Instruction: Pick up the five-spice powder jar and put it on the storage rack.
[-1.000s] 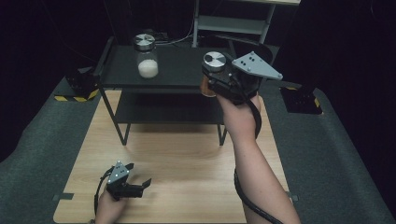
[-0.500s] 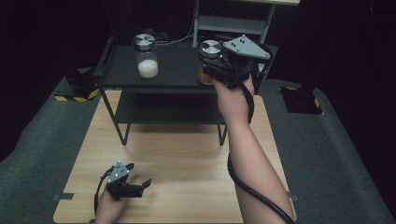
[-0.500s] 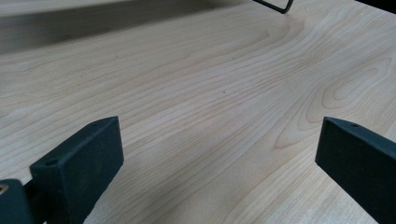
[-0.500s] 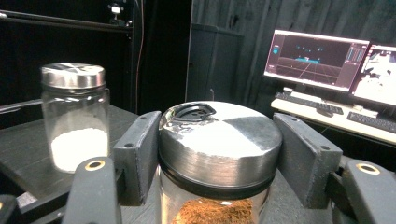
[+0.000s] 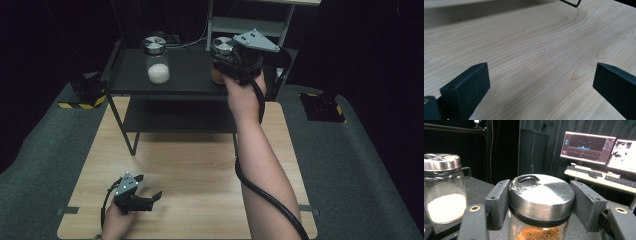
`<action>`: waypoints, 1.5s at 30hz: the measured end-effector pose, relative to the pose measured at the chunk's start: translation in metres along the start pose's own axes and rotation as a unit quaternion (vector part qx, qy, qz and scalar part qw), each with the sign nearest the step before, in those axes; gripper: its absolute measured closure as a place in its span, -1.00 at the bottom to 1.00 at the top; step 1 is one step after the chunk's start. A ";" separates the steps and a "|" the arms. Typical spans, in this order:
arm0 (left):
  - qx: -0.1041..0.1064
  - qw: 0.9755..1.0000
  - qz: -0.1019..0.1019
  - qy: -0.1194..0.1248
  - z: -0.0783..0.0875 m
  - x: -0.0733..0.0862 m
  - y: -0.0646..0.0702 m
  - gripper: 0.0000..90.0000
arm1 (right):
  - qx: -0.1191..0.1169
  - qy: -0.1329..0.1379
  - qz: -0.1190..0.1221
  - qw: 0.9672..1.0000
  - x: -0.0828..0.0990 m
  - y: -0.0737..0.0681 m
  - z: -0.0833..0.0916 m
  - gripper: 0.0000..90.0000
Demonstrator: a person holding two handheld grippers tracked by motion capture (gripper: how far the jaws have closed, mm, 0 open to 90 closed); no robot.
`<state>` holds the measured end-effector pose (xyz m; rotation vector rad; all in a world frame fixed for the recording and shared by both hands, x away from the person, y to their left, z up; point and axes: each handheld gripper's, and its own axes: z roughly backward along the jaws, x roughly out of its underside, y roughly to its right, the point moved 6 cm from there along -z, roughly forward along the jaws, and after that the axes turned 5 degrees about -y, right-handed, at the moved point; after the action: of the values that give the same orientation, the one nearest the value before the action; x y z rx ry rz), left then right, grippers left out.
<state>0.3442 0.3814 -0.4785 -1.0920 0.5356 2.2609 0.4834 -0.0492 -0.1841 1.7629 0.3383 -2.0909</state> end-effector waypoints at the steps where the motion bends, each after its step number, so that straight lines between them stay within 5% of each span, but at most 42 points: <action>1: 0.000 1.000 0.000 0.000 0.000 0.000 0.000 -0.98 | 0.001 -0.001 0.000 1.000 0.000 0.000 -0.001 -0.22; 17: 0.002 1.000 0.003 0.001 0.000 0.000 -0.001 -0.98 | -0.007 -0.002 -0.018 1.000 0.005 0.005 -0.009 -0.22; 32: 0.003 1.000 0.004 0.001 0.000 0.000 -0.002 -0.97 | -0.007 -0.003 -0.012 1.000 0.005 0.004 -0.008 -0.24; 45: 0.004 1.000 0.004 0.000 0.000 0.000 -0.002 -0.97 | -0.011 -0.001 -0.020 1.000 0.004 0.001 -0.007 -0.92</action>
<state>0.3453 0.3827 -0.4787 -1.0885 0.5494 2.2642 0.4894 -0.0477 -0.1888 1.7551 0.3968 -2.1087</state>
